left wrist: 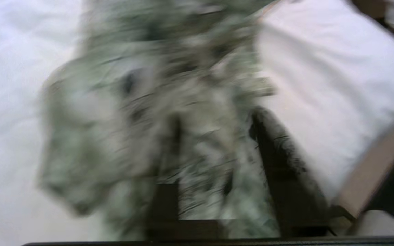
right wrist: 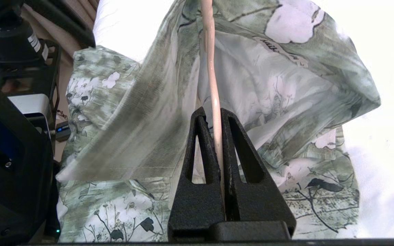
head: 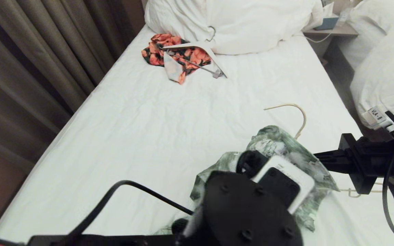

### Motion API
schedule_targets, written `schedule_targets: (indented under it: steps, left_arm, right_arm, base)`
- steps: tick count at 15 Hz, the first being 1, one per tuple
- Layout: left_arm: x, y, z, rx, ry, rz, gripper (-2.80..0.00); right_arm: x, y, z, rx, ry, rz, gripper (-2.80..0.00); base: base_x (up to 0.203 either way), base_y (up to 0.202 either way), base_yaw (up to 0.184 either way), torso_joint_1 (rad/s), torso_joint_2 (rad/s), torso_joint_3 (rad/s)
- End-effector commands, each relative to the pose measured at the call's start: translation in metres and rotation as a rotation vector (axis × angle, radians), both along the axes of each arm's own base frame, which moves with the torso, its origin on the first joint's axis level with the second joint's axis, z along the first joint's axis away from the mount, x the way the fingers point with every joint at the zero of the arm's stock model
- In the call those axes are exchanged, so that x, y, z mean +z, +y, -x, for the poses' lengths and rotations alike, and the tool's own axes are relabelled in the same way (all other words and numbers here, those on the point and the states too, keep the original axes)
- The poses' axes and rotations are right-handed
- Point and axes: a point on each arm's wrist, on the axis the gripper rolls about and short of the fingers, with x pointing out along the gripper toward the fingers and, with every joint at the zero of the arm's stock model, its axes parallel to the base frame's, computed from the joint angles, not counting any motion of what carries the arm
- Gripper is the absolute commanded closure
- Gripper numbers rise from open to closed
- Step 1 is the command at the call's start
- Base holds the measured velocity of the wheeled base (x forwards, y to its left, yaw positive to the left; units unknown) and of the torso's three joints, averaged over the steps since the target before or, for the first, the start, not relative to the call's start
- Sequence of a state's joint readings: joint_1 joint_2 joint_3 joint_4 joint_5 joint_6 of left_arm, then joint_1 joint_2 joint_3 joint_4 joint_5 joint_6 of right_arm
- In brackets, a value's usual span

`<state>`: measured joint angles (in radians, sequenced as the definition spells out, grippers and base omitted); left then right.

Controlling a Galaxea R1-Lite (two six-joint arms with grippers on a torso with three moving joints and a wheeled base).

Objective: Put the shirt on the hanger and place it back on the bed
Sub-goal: Hook the other side of the shirt onto the hanger

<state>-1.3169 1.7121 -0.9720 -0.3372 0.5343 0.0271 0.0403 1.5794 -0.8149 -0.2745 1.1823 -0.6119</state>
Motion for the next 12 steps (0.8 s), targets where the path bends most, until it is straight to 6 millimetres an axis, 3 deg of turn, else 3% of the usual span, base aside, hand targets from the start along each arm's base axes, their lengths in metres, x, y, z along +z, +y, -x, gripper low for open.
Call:
schedule_targets:
  steps: [1, 5, 8, 9, 12]
  left_arm:
    - [0.008, 0.024, -0.013, 0.060, -0.006, 0.022, 0.00]
    - [0.001, 0.041, -0.052, 0.064, 0.053, 0.018, 0.00]
    - [0.003, 0.037, -0.067, 0.019, -0.002, 0.082, 0.00]
    - [0.004, 0.034, -0.070, 0.007, -0.048, 0.079, -2.80]
    - [0.002, 0.033, -0.070, -0.017, -0.074, 0.063, -2.80]
  right_arm:
    - [-0.002, 0.002, -0.001, 0.012, 0.003, -0.001, 0.00]
    - [-0.002, 0.003, -0.001, 0.017, -0.005, -0.002, 0.00]
    - [-0.004, 0.003, -0.002, 0.017, 0.000, -0.002, 0.00]
    - [-0.006, 0.003, -0.004, 0.017, 0.006, -0.001, 0.00]
    - [-0.010, 0.003, -0.009, 0.017, 0.006, -0.001, 0.00]
  base:
    - [0.000, 0.000, 0.000, 0.000, 0.00, 0.000]
    - [0.000, 0.000, 0.000, 0.000, 0.00, 0.000]
    - [0.000, 0.000, 0.000, 0.000, 0.00, 0.000]
    - [0.000, 0.000, 0.000, 0.000, 0.00, 0.000]
    - [0.000, 0.000, 0.000, 0.000, 0.00, 0.000]
